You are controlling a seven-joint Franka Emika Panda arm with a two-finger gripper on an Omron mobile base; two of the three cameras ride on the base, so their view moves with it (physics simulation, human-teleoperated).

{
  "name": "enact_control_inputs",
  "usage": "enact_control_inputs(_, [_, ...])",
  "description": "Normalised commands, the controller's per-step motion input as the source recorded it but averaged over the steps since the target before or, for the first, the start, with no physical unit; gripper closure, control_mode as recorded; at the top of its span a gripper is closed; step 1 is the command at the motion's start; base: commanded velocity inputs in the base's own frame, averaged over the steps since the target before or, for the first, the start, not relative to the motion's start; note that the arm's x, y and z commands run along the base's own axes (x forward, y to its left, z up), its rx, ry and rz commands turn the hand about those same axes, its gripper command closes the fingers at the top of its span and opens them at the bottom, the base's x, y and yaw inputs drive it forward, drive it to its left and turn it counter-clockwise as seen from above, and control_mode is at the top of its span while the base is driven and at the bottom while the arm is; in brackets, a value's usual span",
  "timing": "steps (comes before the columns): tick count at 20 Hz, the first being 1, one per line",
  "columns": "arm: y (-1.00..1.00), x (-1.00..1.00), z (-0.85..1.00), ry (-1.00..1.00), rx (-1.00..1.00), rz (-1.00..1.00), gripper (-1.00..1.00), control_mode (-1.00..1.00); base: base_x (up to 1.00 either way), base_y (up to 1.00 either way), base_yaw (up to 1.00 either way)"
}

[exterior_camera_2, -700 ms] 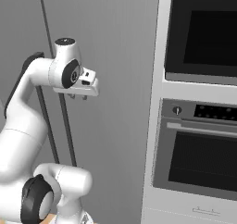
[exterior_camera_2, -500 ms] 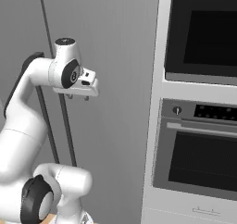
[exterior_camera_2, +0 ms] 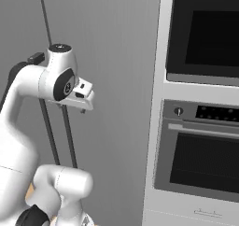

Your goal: Grab a lemon wedge from the fridge and one ice cube from the ice bowl, and put them in the glass of lemonade.

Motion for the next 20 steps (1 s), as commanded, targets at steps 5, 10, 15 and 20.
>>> enact_control_inputs(5, [0.26,-0.14,-0.24,0.0,0.0,-0.22,-1.0,-1.0,0.0,0.0,0.0])
enact_control_inputs(10, [0.09,0.0,-0.07,0.0,0.0,-0.1,-1.0,1.0,-0.06,0.0,0.0])
enact_control_inputs(15, [0.0,0.0,0.0,0.0,0.0,0.0,-1.0,1.0,-0.66,0.24,0.0])
enact_control_inputs(20, [0.0,0.0,0.0,0.0,0.0,0.0,-1.0,1.0,-0.49,0.25,0.0])
